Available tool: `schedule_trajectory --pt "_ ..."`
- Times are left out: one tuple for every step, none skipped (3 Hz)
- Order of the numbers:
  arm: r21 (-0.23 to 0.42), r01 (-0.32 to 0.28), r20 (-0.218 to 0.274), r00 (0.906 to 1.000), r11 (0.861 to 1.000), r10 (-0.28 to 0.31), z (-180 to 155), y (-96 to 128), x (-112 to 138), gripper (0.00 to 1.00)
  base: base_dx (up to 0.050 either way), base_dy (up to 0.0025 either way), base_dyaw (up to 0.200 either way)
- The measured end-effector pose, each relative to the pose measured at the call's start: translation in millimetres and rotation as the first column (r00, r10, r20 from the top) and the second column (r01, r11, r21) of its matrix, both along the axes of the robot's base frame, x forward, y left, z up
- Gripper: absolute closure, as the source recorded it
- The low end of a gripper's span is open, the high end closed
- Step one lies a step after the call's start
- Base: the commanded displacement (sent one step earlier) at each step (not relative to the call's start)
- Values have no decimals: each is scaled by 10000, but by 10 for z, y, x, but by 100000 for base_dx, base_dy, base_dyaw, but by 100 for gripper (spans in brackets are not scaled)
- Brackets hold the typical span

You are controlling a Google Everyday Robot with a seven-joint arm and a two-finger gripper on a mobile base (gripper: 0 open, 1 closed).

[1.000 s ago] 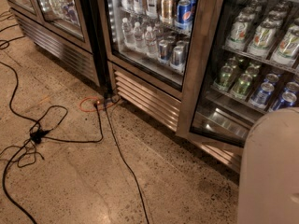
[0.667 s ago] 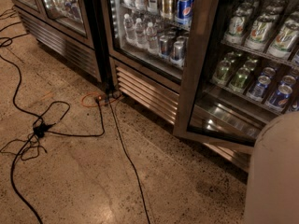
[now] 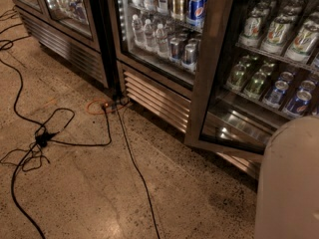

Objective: Open right fridge door

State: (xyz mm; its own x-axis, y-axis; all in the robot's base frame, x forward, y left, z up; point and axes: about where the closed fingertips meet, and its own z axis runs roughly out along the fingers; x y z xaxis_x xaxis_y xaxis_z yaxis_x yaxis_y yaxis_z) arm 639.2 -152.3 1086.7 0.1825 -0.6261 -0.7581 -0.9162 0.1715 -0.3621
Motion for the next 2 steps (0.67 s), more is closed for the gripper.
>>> schedule_trajectory --pt "1 -3 0 10000 10000 3 0 -10 -8 100 0 0 0" --pt "28 -251 11 9997 9997 251 -23 6 -23 100 0 0 0"
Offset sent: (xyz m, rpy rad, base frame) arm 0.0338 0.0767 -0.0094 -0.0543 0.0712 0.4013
